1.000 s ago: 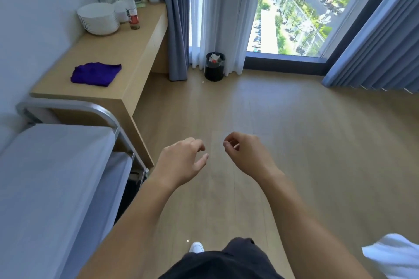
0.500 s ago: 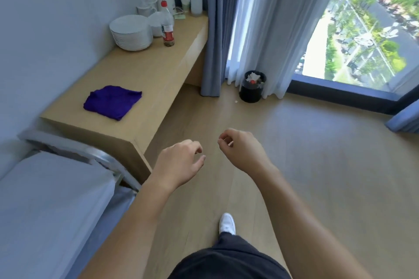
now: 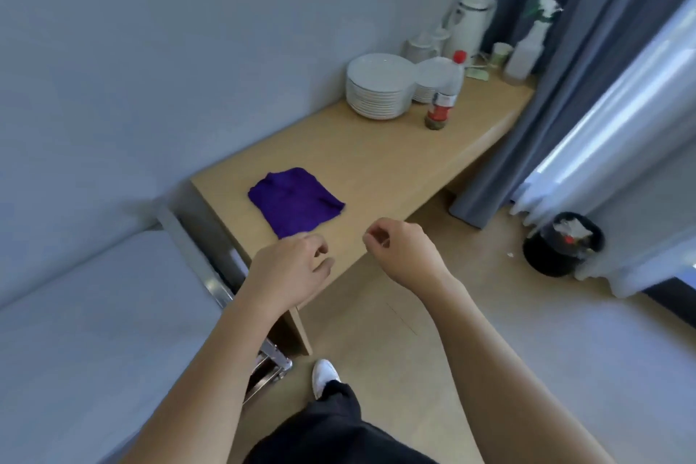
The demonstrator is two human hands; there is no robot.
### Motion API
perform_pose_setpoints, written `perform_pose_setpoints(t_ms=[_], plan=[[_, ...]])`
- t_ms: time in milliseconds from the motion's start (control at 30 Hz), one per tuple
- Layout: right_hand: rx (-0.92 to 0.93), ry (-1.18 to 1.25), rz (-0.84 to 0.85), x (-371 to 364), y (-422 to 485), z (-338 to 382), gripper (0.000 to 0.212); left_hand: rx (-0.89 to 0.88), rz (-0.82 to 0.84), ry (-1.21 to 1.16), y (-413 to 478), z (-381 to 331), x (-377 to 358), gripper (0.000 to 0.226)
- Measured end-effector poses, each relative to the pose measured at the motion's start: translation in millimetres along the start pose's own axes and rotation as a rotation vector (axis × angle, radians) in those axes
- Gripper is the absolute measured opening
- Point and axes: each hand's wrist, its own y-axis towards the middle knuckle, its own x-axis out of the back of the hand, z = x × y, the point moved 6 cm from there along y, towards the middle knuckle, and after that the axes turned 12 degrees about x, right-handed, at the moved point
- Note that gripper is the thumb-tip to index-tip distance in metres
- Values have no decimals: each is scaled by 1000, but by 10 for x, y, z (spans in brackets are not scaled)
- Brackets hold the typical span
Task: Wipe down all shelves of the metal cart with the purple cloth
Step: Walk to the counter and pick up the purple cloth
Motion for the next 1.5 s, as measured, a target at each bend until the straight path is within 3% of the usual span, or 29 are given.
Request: perform_pose_setpoints(t_ms=[333, 600, 733, 833, 933, 1033, 1133, 1200, 1367, 1500], plan=[[225, 6, 178, -526, 1390, 347, 14, 189, -78, -17, 819, 673, 254, 19], [344, -101, 433, -1179, 2192, 432, 21, 443, 20, -82, 1065, 1142, -31, 25], [394, -233, 589, -1608, 2372, 304, 47, 573, 13, -104, 1164, 1186, -152, 31], [312, -306, 708, -1851, 2356, 81, 86, 683, 5, -138, 1149, 1143, -240, 34], [397, -475, 723, -2012, 2274, -41, 107, 760, 7, -155, 1080, 1085, -354, 36], [475, -540, 642, -2011, 2254, -48, 96, 872, -30, -191, 994, 1118, -428, 35], [765, -552, 557, -2042, 2167, 87, 57, 949, -44, -205, 892, 1104, -464, 34], [880, -449, 580, -2102, 2085, 158, 44, 987, -57, -204, 787, 1091, -455, 33], [789, 137, 707, -2078, 1919, 662, 41, 1121, -160, -190, 344, 1175, -290, 25], [950, 209, 727, -2050, 1521, 1392, 38, 1227, -269, -188, -157, 1317, -168, 21]])
